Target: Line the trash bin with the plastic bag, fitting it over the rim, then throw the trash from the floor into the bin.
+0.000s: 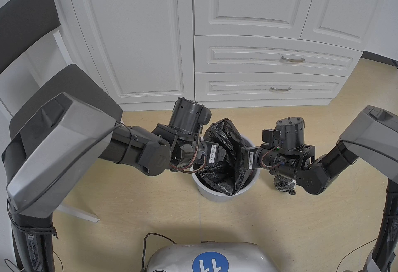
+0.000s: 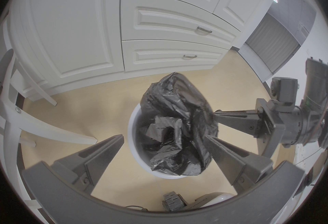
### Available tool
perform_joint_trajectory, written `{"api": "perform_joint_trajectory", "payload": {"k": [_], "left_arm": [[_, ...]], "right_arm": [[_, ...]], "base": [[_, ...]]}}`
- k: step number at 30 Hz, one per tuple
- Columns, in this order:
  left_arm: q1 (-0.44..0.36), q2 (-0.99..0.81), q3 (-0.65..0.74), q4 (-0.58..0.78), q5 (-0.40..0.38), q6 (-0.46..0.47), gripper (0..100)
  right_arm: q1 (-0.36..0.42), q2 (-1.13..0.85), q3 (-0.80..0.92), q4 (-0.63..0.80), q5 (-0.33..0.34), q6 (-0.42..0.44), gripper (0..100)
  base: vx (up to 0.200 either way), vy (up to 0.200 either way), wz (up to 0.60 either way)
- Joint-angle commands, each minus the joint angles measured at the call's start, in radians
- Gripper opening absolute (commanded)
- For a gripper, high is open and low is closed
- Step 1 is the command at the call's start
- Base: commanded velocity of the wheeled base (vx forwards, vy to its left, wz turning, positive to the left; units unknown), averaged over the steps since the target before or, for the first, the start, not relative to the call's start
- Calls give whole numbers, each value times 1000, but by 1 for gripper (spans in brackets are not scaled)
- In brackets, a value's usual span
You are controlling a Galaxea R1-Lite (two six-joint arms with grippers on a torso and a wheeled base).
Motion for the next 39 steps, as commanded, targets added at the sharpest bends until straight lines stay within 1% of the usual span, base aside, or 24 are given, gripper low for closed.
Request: {"api": "perform_joint_trajectory", "payload": {"k": [1,2,4,5,8,11,17,24,31,32,39], "left_arm": [[10,41,13,-17,-2,-1,100],[10,41,13,-17,-2,-1,100],[10,37,17,-29,-2,-3,100],[11,33,20,-29,-2,-4,100],[16,21,35,-35,-2,-3,100],[17,18,44,-43,-2,-1,100],[14,28,56,-44,1,-4,100],[14,57,55,-103,0,-6,100],[13,137,23,-186,-4,-6,100],[13,160,6,-195,-4,-6,100],[17,261,-122,-189,-8,-6,100]], "right_arm": [[17,49,-18,-16,-8,13,0],[17,49,-18,-16,-8,13,0],[17,-18,0,-16,-20,6,0],[17,-41,8,-15,-21,4,100],[17,-98,37,-16,-21,-1,100],[19,-93,37,-13,-24,-1,100],[7,23,-12,-10,-61,-10,100],[-27,160,-101,-7,-63,-11,100],[-53,207,-144,-13,-61,-5,100],[-56,220,-161,-18,-61,-1,0],[-66,224,-190,-16,-60,26,0]], "base": [[0,0,0],[0,0,0],[0,0,0],[0,0,0],[0,0,0],[0,0,0],[0,0,0],[0,0,0],[0,0,0],[0,0,0],[0,0,0]]}}
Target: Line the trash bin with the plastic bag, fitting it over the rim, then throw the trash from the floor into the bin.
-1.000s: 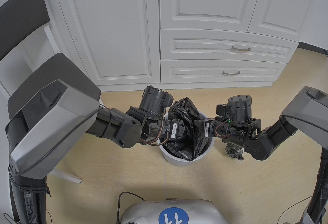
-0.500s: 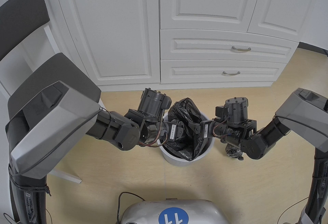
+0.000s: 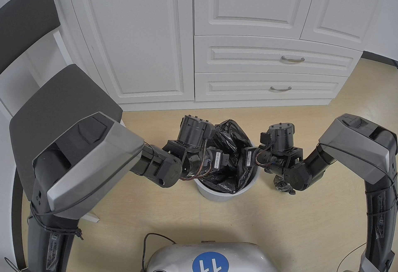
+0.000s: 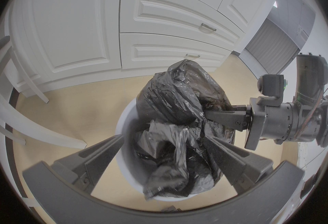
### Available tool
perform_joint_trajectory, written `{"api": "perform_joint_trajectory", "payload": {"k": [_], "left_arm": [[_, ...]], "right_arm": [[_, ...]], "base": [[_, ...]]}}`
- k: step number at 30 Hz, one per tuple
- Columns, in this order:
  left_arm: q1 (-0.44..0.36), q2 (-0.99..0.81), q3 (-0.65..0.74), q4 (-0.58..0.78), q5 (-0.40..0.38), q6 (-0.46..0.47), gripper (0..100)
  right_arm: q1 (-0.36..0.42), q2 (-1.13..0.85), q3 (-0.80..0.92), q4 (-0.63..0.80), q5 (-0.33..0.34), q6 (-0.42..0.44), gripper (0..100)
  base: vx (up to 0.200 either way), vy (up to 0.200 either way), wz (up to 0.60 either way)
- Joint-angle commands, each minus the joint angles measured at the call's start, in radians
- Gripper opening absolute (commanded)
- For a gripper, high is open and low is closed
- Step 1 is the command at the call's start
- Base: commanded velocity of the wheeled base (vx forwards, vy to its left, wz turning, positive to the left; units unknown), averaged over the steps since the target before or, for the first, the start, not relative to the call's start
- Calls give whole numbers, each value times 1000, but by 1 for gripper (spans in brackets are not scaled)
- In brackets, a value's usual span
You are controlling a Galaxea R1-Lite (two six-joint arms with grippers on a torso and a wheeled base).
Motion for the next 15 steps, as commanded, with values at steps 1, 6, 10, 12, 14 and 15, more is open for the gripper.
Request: {"api": "perform_joint_trajectory", "payload": {"k": [1,6,10,12,14,15], "left_arm": [[4,104,-96,1,-1,-2,100],[2,120,-132,1,-1,-3,0],[4,117,-132,6,-3,-2,0],[4,115,-130,9,-3,-6,0],[4,115,-130,9,-4,-6,0],[4,109,-116,0,6,-8,0]], "right_arm": [[-7,20,-18,-1,0,15,0],[-9,-12,-10,-1,0,27,0],[-14,-31,-4,1,0,27,0],[-18,-42,2,8,0,27,0],[-18,-42,2,8,0,27,0],[-21,-49,19,13,0,26,0]], "base": [[0,0,0],[0,0,0],[0,0,0],[0,0,0],[0,0,0],[0,0,0]]}}
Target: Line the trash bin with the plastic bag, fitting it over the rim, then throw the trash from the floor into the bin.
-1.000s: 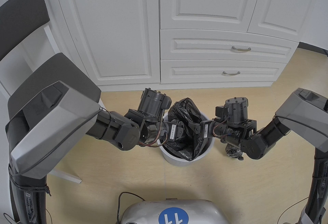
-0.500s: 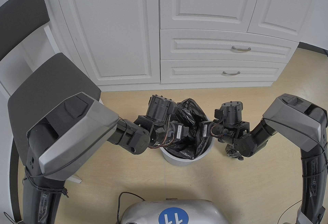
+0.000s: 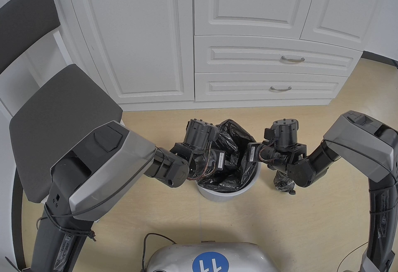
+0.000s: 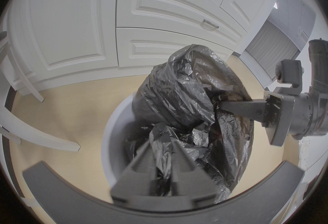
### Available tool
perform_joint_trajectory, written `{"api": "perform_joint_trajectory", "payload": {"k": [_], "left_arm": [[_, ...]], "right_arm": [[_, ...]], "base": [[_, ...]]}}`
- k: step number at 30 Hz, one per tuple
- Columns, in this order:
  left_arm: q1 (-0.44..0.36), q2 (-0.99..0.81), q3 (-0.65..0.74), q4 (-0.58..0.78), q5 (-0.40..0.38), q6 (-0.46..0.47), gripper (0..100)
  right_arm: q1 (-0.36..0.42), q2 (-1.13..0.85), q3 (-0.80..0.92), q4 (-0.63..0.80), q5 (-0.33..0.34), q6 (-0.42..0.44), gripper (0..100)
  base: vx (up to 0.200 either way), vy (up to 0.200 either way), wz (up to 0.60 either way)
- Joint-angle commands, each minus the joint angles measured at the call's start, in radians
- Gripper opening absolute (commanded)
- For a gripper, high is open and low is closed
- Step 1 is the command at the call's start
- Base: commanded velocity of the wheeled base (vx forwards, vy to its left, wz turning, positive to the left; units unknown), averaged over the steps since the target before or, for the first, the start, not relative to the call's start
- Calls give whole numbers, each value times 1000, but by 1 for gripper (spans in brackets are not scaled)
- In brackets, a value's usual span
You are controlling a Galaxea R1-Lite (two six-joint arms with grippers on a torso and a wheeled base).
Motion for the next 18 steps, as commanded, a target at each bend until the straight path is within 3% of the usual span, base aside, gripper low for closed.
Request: {"api": "perform_joint_trajectory", "payload": {"k": [1,4,10,18], "left_arm": [[3,-7,20,-6,10,-4,0],[17,-59,71,-12,12,-13,0],[38,-205,229,-45,10,-14,0],[41,-279,367,-88,4,-4,0]], "right_arm": [[-6,-26,26,4,-2,-8,0],[-21,-46,47,4,-3,-27,0],[-98,-113,107,6,-2,-152,0],[-149,-152,158,18,1,-221,0]], "base": [[0,0,0],[0,0,0],[0,0,0],[0,0,0]]}}
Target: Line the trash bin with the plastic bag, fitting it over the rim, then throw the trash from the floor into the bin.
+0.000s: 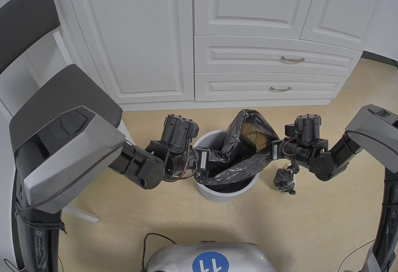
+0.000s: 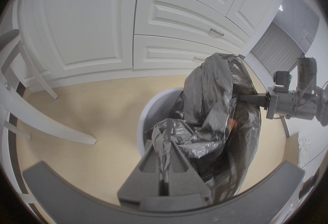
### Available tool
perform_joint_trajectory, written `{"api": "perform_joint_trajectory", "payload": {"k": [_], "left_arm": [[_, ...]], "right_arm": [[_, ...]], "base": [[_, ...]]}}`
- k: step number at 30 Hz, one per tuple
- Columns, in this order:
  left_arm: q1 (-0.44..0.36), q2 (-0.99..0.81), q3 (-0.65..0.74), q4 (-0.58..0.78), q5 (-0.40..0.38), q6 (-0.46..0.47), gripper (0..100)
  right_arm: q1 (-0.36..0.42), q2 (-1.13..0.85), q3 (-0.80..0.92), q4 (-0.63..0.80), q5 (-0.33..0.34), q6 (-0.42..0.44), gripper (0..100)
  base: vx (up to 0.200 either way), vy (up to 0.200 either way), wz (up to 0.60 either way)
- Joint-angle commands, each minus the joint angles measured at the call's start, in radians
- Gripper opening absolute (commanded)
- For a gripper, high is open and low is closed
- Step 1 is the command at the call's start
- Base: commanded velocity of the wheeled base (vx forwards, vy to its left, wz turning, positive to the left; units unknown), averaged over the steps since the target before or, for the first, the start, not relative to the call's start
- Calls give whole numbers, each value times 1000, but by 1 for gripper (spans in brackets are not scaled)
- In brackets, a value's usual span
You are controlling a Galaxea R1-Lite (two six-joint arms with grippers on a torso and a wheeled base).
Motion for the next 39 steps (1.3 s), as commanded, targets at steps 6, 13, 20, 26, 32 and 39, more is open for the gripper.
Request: {"api": "perform_joint_trajectory", "payload": {"k": [6,13,20,26,32,39], "left_arm": [[24,-94,168,-48,-7,2,0],[37,-124,275,-123,-29,19,0],[31,-154,392,-178,-47,34,0],[14,-133,475,-307,-49,37,0],[1,-55,476,-347,-47,37,0],[-2,28,416,-411,-45,33,0]], "right_arm": [[-24,-55,65,49,14,-48,0],[-19,-100,145,70,15,-140,0],[17,-113,188,104,14,-170,0],[65,-110,229,105,1,-209,0],[86,-64,234,101,-6,-241,0],[100,31,183,70,-74,-238,0]], "base": [[0,0,0],[0,0,0],[0,0,0],[0,0,0],[0,0,0],[0,0,0]]}}
